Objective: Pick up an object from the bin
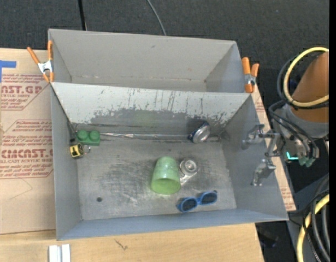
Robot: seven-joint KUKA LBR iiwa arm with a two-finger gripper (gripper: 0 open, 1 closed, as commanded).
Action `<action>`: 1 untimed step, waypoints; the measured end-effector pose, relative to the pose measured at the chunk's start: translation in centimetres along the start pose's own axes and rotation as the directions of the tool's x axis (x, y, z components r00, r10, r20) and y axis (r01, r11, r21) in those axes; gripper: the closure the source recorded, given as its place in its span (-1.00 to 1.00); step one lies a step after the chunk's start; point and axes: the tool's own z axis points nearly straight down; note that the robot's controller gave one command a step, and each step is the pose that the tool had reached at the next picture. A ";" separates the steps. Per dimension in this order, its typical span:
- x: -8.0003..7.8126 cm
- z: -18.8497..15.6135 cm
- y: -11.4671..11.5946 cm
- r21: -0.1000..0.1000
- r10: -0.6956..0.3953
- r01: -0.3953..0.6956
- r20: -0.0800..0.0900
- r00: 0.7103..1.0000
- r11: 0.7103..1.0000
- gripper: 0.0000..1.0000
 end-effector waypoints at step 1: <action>-0.4 14.2 9.0 0.012 -0.277 0.277 0.021 0.961 0.961 -1.00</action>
Offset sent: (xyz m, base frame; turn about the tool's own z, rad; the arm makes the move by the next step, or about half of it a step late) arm -0.0020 0.0995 -0.1580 -0.2885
